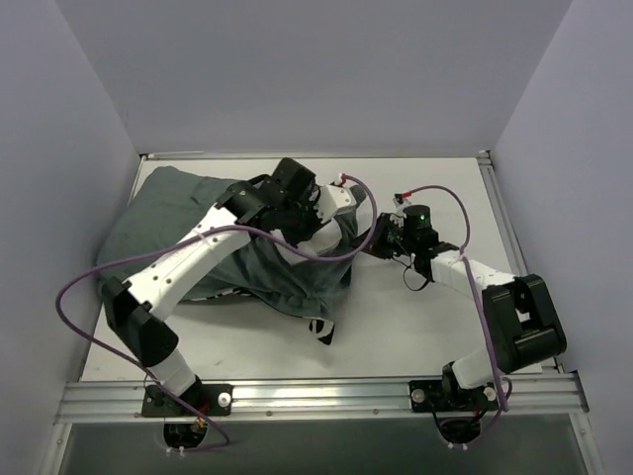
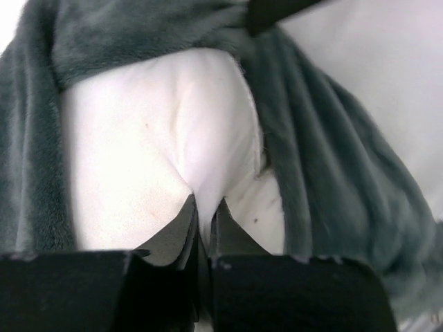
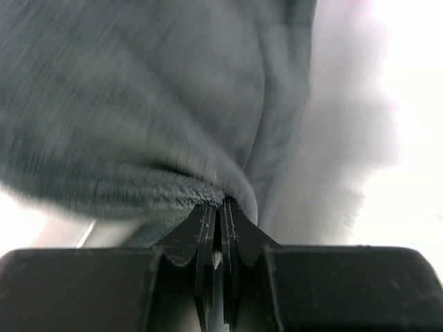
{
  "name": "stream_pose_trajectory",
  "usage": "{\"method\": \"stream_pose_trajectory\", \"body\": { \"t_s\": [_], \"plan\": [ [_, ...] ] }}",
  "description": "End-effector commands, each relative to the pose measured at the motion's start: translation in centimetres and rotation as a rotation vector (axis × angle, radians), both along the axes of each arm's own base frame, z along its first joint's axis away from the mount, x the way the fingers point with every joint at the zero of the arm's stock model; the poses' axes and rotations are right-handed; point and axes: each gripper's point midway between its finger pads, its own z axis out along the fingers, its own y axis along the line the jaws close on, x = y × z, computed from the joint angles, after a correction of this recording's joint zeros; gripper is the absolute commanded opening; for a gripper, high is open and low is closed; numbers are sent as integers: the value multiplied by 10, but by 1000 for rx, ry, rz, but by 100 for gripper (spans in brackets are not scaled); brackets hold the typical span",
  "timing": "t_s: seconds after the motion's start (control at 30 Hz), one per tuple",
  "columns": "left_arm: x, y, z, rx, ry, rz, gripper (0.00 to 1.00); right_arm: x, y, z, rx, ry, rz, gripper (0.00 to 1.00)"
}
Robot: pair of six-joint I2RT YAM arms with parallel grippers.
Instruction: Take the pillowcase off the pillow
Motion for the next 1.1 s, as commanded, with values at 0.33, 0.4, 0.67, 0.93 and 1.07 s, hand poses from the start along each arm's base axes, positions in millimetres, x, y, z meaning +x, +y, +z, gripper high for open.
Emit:
{"method": "stream_pose_trajectory", "body": {
  "t_s": [0.33,0.4,0.67,0.93,1.07],
  "plan": [
    [-139,81,116,-268,58,-429,2,61,-91,-45,-268,81,-196,0],
    [-134,83,107,-267,61,-405,2,69,-107,-32,-311,61,-232,0],
    [-84,63,81,-309,80,-218,2,38,-68,24,-318,-97,35,17],
    [-79,46,49,-284,142,-185,2,33,-6,121,-255,-333,87,77],
    [-77,45,50,-289,140,-171,2,48,18,117,-238,-314,108,80]
  ]
}}
